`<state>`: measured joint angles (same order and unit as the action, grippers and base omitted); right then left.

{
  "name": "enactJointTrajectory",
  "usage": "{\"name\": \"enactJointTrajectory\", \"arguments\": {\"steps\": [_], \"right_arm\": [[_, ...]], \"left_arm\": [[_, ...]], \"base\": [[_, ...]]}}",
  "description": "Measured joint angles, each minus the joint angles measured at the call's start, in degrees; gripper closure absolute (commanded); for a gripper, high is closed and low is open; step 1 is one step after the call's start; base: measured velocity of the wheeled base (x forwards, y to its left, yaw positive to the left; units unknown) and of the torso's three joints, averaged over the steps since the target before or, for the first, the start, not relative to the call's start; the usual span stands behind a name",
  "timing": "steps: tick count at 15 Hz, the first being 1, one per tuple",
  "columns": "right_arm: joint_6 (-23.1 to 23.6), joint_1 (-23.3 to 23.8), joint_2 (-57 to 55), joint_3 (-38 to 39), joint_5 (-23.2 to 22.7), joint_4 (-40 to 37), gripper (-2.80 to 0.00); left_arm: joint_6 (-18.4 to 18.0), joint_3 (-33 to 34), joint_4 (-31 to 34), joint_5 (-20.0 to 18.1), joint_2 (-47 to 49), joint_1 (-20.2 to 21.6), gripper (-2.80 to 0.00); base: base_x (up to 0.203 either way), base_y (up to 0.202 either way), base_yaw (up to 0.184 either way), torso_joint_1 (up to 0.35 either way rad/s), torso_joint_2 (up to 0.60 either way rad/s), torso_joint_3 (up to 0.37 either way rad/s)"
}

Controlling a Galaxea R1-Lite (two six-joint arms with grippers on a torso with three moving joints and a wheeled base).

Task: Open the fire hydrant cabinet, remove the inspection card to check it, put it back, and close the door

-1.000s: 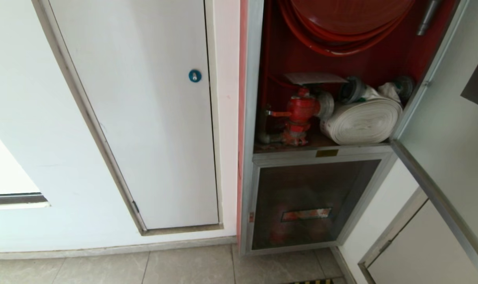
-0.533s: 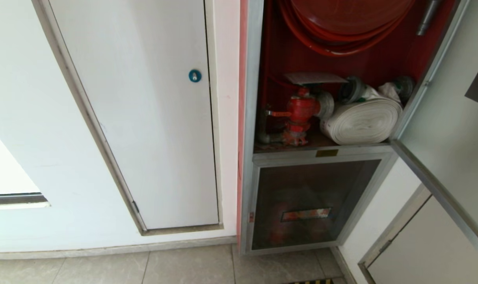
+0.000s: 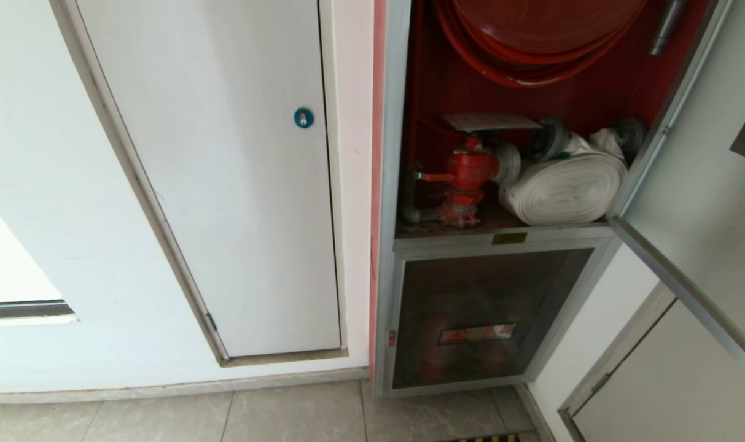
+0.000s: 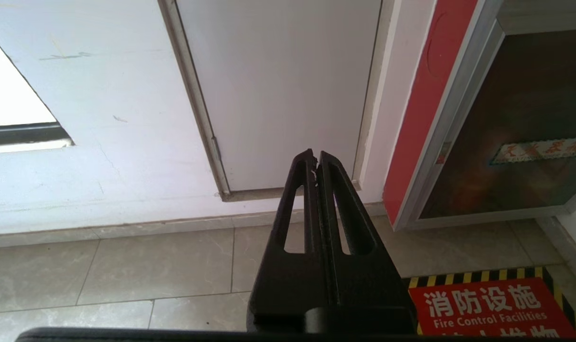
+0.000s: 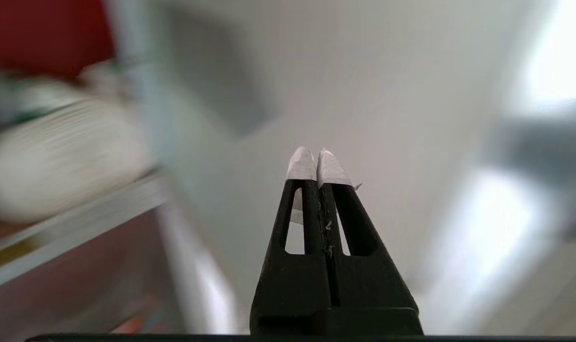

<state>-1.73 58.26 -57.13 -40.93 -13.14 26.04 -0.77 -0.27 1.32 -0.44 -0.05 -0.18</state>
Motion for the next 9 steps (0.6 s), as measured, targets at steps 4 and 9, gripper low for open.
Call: {"name": "enactJointTrajectory", "arguments": {"steps": [4, 9], "right_arm": [[0.55, -20.22, 2.25, 5.11, -2.19, -0.05, 0.0], [0.69, -45.68, 13.44, 16.42, 1.43, -3.31, 0.0]], "left_arm": [[0.0, 0.0, 0.0, 0.0, 0.0, 0.0, 0.0], [-0.02, 0.0, 0.0, 0.0, 0.0, 0.0, 0.0]], "base": [[0.0, 0.0, 0.0, 0.0, 0.0, 0.0], [0.0, 0.0, 0.0, 0.0, 0.0, 0.0]]}}
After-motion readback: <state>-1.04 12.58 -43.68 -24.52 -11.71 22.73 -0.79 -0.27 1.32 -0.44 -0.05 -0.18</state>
